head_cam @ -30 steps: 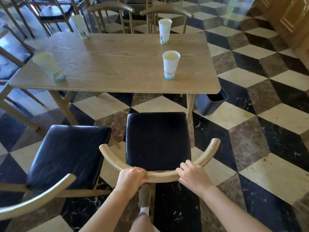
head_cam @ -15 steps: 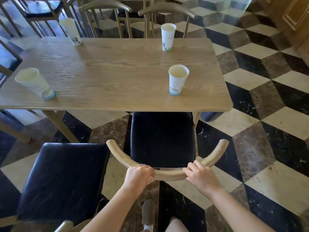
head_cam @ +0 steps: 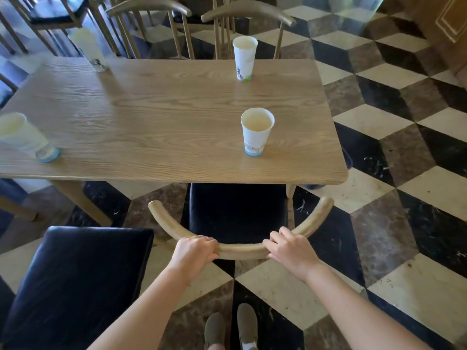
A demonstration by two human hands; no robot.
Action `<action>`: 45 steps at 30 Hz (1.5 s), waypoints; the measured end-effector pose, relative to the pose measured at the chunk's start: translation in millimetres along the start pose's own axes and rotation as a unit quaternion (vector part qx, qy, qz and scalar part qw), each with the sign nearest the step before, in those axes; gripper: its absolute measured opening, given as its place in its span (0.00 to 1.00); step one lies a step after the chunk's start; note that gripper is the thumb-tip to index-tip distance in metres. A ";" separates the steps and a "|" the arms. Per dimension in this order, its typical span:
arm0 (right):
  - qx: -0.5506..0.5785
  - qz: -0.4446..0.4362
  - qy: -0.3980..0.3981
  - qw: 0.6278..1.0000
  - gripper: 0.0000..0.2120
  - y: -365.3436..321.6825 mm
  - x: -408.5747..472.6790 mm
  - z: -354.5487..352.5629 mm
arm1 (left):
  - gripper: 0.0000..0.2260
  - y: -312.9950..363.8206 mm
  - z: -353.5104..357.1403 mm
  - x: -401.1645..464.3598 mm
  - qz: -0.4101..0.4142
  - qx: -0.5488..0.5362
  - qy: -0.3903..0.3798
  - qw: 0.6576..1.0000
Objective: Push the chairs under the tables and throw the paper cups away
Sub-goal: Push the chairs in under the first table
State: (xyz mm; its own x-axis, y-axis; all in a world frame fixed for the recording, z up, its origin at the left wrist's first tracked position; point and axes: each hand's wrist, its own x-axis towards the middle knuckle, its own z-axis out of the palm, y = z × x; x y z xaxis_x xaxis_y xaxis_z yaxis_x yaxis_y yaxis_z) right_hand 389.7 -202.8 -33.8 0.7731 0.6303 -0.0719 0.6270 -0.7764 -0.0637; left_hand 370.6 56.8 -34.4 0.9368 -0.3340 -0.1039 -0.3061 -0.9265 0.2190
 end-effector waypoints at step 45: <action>0.058 -0.055 0.035 0.996 0.13 -539.2 -35.3 -35.2 | 0.11 -110.8 -67.1 -510.6 -0.226 0.031 0.145 0.963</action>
State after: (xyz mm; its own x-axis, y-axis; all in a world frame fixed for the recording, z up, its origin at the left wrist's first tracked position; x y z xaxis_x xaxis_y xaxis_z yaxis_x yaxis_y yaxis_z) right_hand 27.8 193.5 38.2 0.7080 0.7061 0.0108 0.6957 -0.6949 -0.1821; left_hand -62.5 341.6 59.4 0.9818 0.1598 0.1024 0.1428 -0.9773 0.1566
